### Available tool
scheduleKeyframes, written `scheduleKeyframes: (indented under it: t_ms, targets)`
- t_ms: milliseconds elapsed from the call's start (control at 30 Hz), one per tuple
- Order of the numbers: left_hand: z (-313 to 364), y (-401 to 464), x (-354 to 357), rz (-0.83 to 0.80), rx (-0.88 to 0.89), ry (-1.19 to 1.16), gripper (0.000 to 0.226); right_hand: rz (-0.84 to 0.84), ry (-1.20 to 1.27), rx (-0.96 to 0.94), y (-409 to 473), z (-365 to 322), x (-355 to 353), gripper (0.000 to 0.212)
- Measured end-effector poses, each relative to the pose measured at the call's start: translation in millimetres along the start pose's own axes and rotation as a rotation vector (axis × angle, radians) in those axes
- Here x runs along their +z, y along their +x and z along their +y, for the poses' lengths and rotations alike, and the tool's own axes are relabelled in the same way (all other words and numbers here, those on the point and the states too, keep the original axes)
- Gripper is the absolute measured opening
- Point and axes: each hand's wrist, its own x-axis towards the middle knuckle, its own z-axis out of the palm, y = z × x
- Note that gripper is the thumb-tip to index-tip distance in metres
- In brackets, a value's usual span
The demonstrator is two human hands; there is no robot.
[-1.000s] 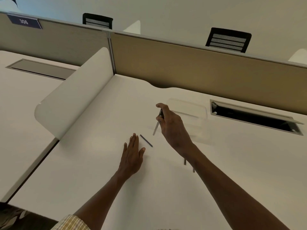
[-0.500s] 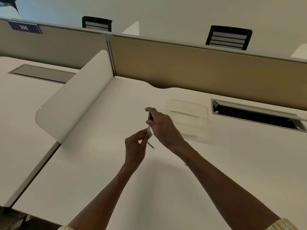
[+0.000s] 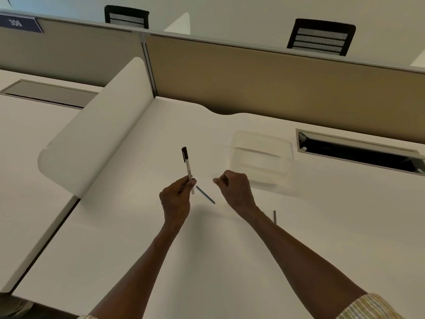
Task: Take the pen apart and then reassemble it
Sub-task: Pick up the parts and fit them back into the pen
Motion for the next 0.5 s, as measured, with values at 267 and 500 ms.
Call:
scheduleKeyframes:
  t_ms: [267, 500]
  targets:
    - [-4.1, 3.2, 1.5, 0.021, -0.055, -0.039, 0.014, -0.238, -0.095, 0.104, -8.3, 14.6, 33.1, 0.023]
    - [-6.9, 0.9, 5.1, 0.014, -0.076, -0.045, 0.017, -0.240, -0.321, 0.017, -16.2, 13.3, 43.8, 0.018]
